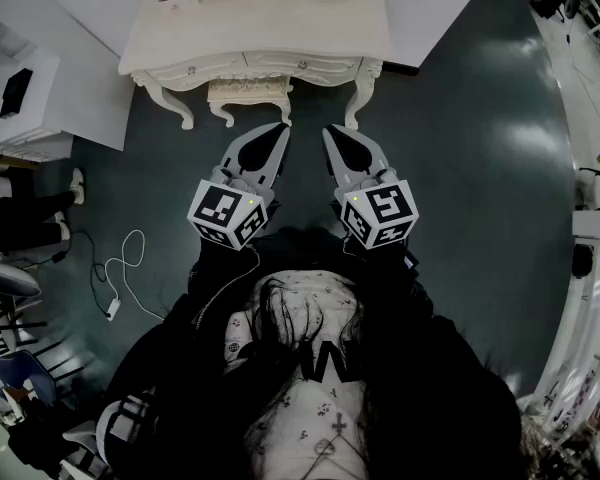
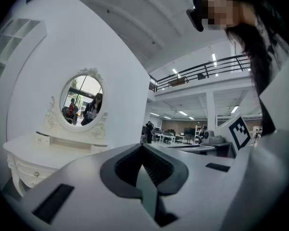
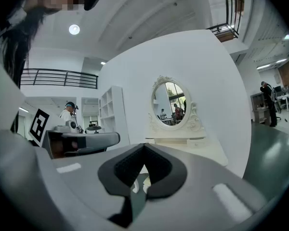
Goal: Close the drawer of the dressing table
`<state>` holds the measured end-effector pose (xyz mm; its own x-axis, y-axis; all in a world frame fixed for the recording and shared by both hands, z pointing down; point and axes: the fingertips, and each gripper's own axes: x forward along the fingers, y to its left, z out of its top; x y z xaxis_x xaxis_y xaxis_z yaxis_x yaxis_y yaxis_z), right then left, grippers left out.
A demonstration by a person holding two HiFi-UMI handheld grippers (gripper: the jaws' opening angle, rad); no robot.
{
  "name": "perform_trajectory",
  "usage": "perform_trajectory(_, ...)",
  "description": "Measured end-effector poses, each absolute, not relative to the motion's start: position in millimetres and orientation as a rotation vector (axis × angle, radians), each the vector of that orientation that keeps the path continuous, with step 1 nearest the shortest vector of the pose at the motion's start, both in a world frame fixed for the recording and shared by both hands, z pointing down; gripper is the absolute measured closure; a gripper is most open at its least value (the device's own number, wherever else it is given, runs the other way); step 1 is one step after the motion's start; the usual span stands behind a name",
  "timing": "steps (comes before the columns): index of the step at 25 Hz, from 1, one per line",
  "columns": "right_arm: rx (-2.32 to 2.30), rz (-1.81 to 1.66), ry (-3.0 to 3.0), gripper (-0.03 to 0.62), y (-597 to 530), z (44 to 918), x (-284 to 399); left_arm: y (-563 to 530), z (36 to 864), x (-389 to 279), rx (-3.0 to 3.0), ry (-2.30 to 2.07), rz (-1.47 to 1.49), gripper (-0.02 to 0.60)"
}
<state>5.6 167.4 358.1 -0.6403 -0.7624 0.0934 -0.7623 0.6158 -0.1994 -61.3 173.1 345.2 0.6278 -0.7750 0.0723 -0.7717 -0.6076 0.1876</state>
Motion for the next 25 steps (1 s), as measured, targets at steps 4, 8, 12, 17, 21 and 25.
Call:
perform_trajectory(4,-1.330,-0.351,2.827,0.586,171.9,360.1,8.3,178.1,346.5,-57.9,2.649,-1.273,-0.017,0.581)
perform_trajectory(8,-1.338,-0.358,2.806,0.586,173.9,359.6,15.0,182.4,346.5,-52.2,2.648,-1.276,-0.011,0.581)
perform_trajectory(12,-1.343,-0.374,2.790,0.586,173.1,361.3,24.7,184.1,347.5,-45.9,2.642,-1.287,-0.008,0.581)
perform_trajectory(17,-1.342,-0.404,2.788,0.586,170.9,367.3,37.2,183.4,349.5,-36.6,2.635,-1.302,-0.007,0.581)
perform_trajectory(21,-1.326,-0.404,2.803,0.586,168.5,369.5,49.1,180.0,350.5,-25.7,2.627,-1.320,-0.020,0.581)
perform_trajectory(25,-1.320,-0.413,2.812,0.586,164.0,372.6,64.4,176.8,352.6,-12.5,2.613,-1.336,-0.029,0.581)
